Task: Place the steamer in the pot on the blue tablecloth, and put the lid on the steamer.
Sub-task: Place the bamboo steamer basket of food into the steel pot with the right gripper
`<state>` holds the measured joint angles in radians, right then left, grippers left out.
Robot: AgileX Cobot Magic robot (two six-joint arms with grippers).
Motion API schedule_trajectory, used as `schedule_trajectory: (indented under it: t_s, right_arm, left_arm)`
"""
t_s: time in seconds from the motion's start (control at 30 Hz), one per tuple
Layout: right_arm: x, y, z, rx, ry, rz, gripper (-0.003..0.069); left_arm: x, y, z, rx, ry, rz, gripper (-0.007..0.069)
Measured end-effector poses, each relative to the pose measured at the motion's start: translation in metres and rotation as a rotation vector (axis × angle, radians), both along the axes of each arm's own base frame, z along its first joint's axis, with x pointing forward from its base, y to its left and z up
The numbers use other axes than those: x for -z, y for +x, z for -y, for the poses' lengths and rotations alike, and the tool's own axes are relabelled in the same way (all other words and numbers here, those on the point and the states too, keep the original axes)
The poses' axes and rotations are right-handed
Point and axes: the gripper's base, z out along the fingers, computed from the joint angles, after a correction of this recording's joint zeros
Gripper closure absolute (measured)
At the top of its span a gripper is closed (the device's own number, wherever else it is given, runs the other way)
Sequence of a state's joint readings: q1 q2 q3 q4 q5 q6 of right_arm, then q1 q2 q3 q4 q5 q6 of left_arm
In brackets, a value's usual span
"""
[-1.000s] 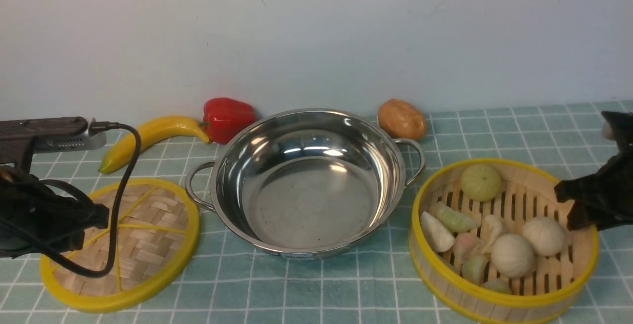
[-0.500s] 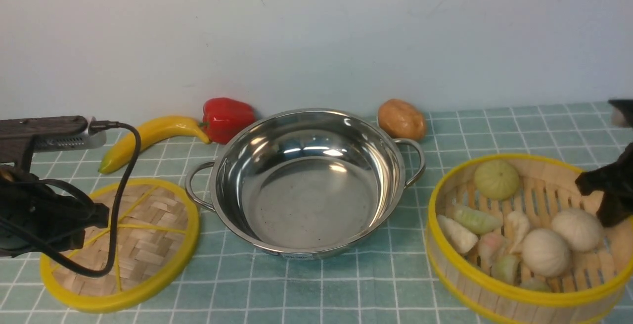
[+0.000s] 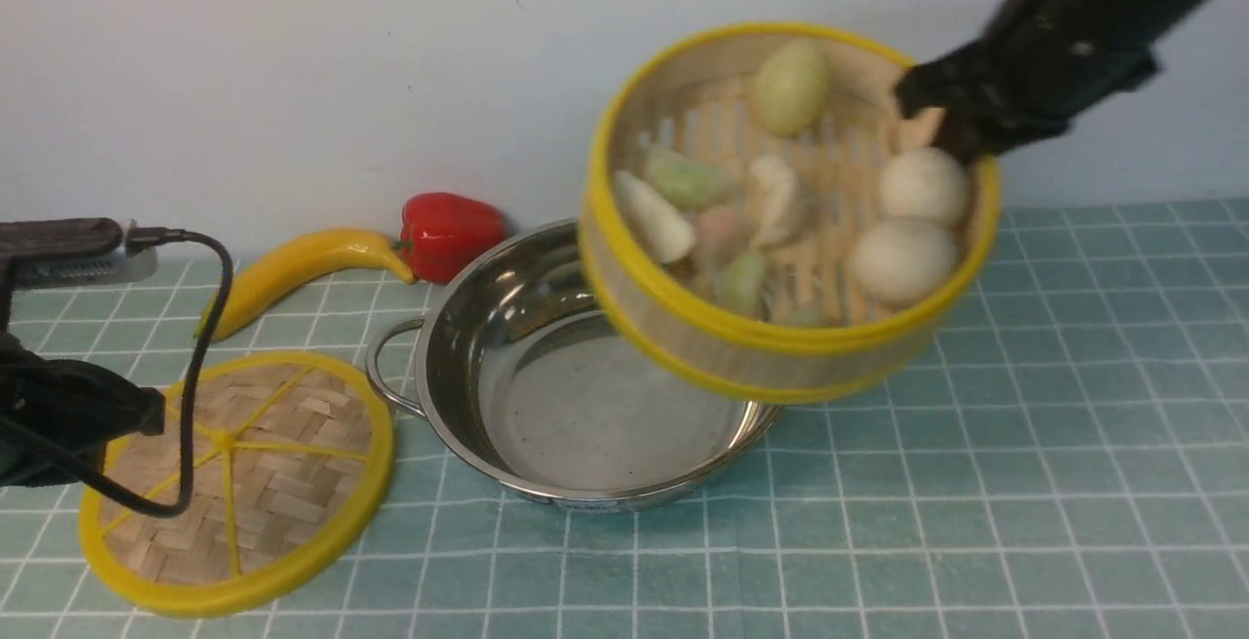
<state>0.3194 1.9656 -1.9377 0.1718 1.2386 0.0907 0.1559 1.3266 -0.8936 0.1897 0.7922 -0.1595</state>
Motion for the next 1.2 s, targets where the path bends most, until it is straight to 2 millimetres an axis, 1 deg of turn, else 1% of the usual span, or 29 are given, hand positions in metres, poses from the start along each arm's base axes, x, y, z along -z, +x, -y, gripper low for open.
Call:
schedule_trajectory:
  t_s: [0.1,0.13,0.17,0.23,0.27,0.3,0.33,0.43,0.47,0.57,0.7,0.73,0.8,1.03,1.17,1.2]
  right_arm:
    - [0.018,0.021,-0.043,-0.046,0.006,0.015,0.0594]
    - [0.029,0.032,-0.056,-0.054,0.006,0.021,0.0594]
    - [0.038,0.039,-0.063,-0.056,0.008,0.021,0.0594]
    - [0.047,0.046,-0.068,-0.055,0.005,0.02,0.0594]
    - [0.058,0.055,-0.072,-0.05,0.002,0.022,0.0594]
    - [0.071,0.061,-0.074,-0.046,-0.009,0.013,0.0594]
    - [0.075,0.064,-0.075,-0.045,-0.013,0.014,0.0594]
    - [0.095,0.07,-0.077,-0.043,-0.038,-0.013,0.0594]
    - [0.097,0.07,-0.077,-0.043,-0.038,-0.016,0.0594]
    - [0.11,0.071,-0.08,-0.046,-0.019,-0.054,0.0594]
    - [0.121,0.072,-0.083,-0.049,-0.016,-0.081,0.0594]
    - [0.127,0.072,-0.083,-0.05,-0.022,-0.093,0.0594]
    - [0.131,0.073,-0.083,-0.05,-0.027,-0.101,0.0594]
    - [0.133,0.071,-0.087,-0.056,-0.034,-0.1,0.0594]
    - [0.144,0.072,-0.089,-0.062,-0.043,-0.115,0.0594]
    - [0.144,0.072,-0.089,-0.062,-0.043,-0.115,0.0594]
  left_arm:
    - [0.001,-0.004,-0.011,-0.05,0.007,-0.023,0.0384]
    - [0.001,-0.006,-0.015,-0.068,0.008,-0.026,0.0384]
    - [0.001,-0.006,-0.017,-0.074,0.011,-0.026,0.0384]
    - [0.001,-0.006,-0.018,-0.079,0.011,-0.026,0.0384]
    - [0.001,-0.006,-0.017,-0.08,0.009,-0.026,0.0384]
    - [0.001,-0.006,-0.017,-0.082,0.003,-0.025,0.0384]
    - [0.001,-0.006,-0.017,-0.085,-0.004,-0.023,0.0384]
    - [0.001,-0.006,-0.015,-0.092,-0.026,-0.018,0.0384]
    - [0.001,-0.006,-0.015,-0.093,-0.027,-0.017,0.0384]
    - [0.001,-0.005,-0.014,-0.097,-0.04,-0.007,0.0384]
    - [0.001,-0.005,-0.014,-0.099,-0.046,-0.004,0.0384]
    - [0.001,-0.004,-0.013,-0.099,-0.049,0.0,0.0384]
    - [0.0,-0.003,-0.014,-0.098,-0.048,0.012,0.0384]
    - [0.0,-0.002,-0.013,-0.097,-0.05,0.022,0.0382]
    - [0.0,-0.002,-0.013,-0.097,-0.05,0.026,0.0382]
    - [0.0,-0.002,-0.013,-0.097,-0.05,0.026,0.0382]
